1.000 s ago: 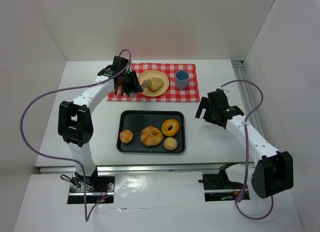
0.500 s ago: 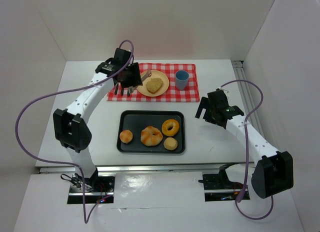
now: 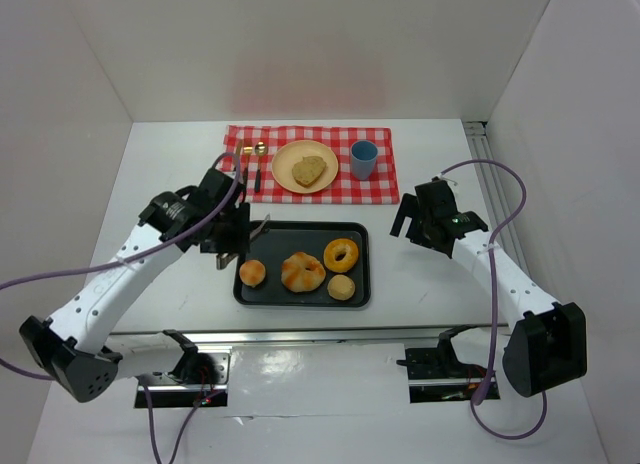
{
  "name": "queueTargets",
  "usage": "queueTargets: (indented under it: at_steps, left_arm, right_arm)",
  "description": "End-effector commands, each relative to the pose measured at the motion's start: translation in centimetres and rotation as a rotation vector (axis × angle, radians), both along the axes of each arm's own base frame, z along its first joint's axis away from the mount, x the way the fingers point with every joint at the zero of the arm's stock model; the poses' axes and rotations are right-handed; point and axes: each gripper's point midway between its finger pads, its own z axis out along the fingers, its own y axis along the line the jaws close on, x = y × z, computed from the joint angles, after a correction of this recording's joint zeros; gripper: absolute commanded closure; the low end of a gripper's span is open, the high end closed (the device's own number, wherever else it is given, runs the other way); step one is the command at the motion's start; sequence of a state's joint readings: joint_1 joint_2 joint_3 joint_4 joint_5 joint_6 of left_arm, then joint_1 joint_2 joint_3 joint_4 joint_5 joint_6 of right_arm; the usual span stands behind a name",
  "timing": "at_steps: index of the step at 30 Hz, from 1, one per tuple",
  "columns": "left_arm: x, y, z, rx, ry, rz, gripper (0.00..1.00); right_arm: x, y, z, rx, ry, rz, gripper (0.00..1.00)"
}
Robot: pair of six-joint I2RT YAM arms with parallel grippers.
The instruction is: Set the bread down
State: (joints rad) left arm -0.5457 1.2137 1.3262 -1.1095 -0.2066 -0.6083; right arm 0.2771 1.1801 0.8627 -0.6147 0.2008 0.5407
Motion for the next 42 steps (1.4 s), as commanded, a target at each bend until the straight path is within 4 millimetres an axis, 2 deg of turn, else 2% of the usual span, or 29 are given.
queueTargets:
  at_steps: [1, 5, 10, 17, 21, 28, 37, 40, 42]
  left_arm:
    - [-3.6, 0.7, 0.1, -0.015, 0.064, 0.026, 0.37]
    - [-6.1, 1.3, -1.0, 0.023, 0.135, 0.032, 0.37]
    - [-7.4, 1.4, -2.3, 0.013, 0.183, 0.017, 0.37]
    - [-8.8, 0.4, -3.6, 0.01, 0.228, -0.007, 0.38]
    - [-8.9, -0.1, -3.5, 0.003, 0.222, -0.024, 0.39]
    - [-9.3, -0.4, -4.6, 0.043, 0.259, -0.032, 0.38]
    - [-8.0, -1.4, -5.6, 0.068, 0.252, -0.043, 0.31]
    - [-7.8, -1.8, -5.5, 0.063, 0.245, -0.053, 0.36]
    - [-7.4, -2.1, -5.1, 0.064, 0.23, -0.059, 0.48]
  right_arm:
    - [1.0, 0.4, 1.4, 0.006, -0.045, 0.012, 0.0]
    - [1.1, 0.9, 1.2, 0.024, -0.04, 0.026, 0.0]
    - [1.2, 1.1, 1.0, 0.031, -0.039, 0.032, 0.0]
    - [1.2, 1.1, 1.0, 0.025, -0.038, 0.039, 0.0]
    - [1.2, 1.1, 1.0, 0.025, -0.038, 0.039, 0.0]
    - [1.2, 1.2, 1.0, 0.032, -0.036, 0.045, 0.0]
    - [1.1, 1.4, 0.8, 0.039, -0.034, 0.05, 0.0]
    - [1.1, 1.4, 1.1, 0.041, -0.043, 0.051, 0.0]
    - [1.1, 1.4, 1.1, 0.041, -0.043, 0.051, 0.0]
